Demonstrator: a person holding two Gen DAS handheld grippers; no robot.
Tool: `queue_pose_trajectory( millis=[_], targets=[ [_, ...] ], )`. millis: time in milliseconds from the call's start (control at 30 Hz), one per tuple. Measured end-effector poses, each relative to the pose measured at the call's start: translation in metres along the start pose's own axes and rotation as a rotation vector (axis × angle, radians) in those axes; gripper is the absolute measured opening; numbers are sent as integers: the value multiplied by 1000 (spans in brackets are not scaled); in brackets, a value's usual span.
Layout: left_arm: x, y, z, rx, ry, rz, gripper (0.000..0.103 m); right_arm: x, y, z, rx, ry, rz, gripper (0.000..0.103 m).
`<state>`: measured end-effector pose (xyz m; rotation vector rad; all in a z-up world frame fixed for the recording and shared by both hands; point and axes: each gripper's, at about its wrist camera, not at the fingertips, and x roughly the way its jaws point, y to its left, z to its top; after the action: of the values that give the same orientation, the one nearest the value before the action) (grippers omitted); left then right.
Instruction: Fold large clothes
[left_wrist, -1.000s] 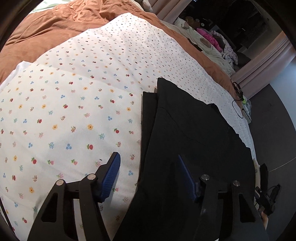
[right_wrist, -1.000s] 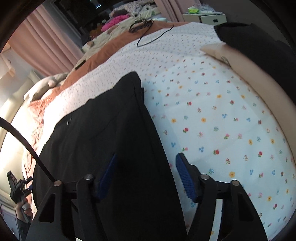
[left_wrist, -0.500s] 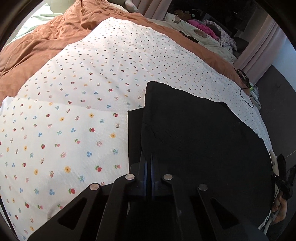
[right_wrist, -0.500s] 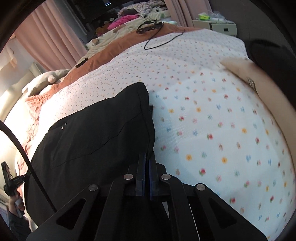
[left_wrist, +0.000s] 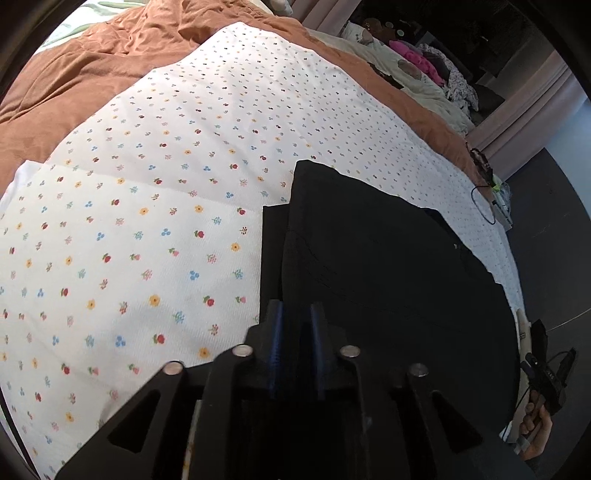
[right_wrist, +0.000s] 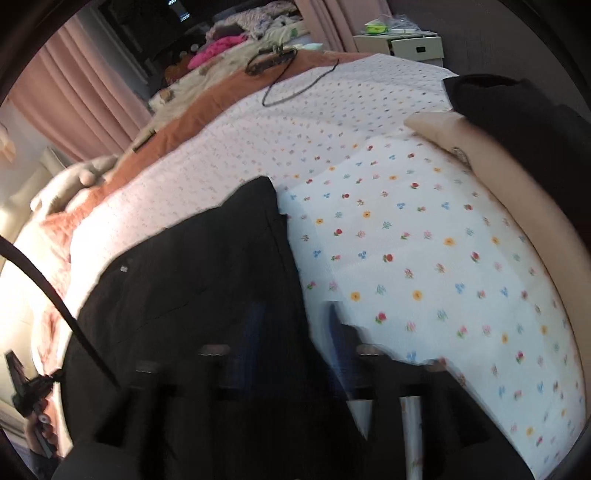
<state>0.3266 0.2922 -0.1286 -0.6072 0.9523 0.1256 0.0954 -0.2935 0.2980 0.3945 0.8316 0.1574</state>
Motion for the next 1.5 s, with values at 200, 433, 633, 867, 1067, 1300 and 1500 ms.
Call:
queue_pose_trajectory(
  millis=[200, 433, 633, 867, 1067, 1300, 1500],
  targets=[
    [-38, 11, -27, -57, -70, -77, 89, -43, 2, -14, -20, -34, 46, 67],
    [-59, 30, -66, -111, -81, -116, 89, -71, 31, -41, -98, -37, 91, 66],
    [-68, 51, -97, -163, -76, -148, 83, -82, 63, -63, -149, -25, 108, 66],
    [-62, 65, -120, -212, -35, -183, 79, -64, 99, -93, -192, 40, 122, 58],
    [-51, 73, -133, -253, 1, -211, 71, -36, 120, -111, -237, 106, 129, 53],
    [-34, 70, -127, -264, 20, -252, 62, -2, 151, -126, -310, 187, 143, 49],
    [-13, 66, -114, -279, 39, -301, 46, 37, 182, -135, -358, 245, 129, 41]
  ],
)
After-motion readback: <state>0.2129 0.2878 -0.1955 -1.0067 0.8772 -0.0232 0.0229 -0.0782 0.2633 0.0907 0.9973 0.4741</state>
